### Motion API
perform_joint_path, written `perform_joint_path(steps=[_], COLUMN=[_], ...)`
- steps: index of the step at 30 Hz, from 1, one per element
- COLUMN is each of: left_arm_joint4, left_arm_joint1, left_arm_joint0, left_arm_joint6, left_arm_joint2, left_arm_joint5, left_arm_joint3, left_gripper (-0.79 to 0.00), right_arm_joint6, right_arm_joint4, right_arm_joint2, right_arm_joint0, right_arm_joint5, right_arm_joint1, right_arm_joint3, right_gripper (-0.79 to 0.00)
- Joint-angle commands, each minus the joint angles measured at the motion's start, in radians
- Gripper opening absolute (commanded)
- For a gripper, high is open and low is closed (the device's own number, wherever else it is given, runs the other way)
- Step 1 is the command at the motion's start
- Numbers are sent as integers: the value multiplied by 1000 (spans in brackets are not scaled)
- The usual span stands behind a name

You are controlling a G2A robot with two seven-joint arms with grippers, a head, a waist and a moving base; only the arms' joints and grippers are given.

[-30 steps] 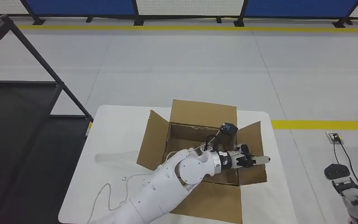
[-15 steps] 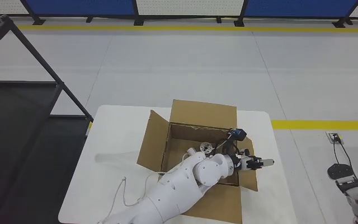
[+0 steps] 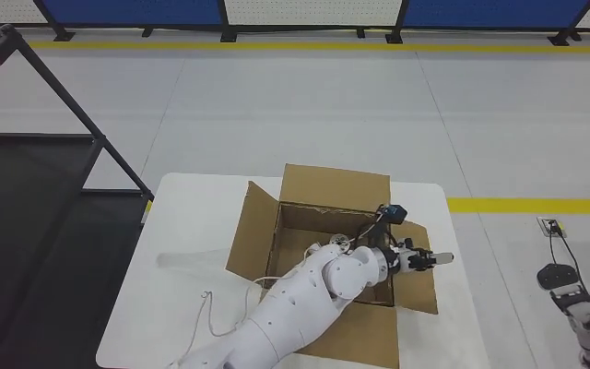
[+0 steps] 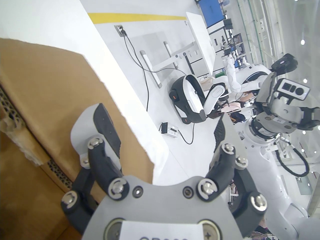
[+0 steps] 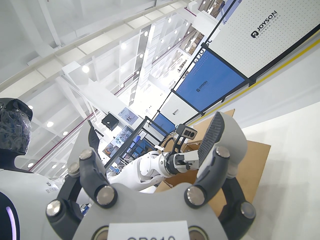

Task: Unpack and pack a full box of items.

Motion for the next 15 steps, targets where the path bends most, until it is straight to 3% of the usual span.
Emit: perform_joint_path(steps=[1,6,9,12,15], left_arm_joint4=[-5,3,41,117,227], left_arm_joint1=[10,63,115,180,247], left_arm_joint0=[-1,13,55,138,288], left_arm_joint6=[17,53,57,36,-21], left_arm_joint2=[-32,-144,-235,-360,-514], left_arm_joint5=[-40,-136,-174,-167,-107], left_arm_joint3=[1,-46,-142,-326,-606], left_gripper=[0,0,0,0,0], right_arm_joint6=[-28,-95,-109,-114,-116], right_arm_joint4=[-17,-104,-151,-195,-248], right_arm_joint2=[0,-19,-41,-66,-99], right_arm_joint0=[7,35,52,68,91], right_arm_joint5=[9,45,69,87,124], right_arm_joint1=[-1,-5,-6,-6,-6], right_arm_joint3=[4,-9,-35,-73,-108], right_gripper=[0,0,0,0,0])
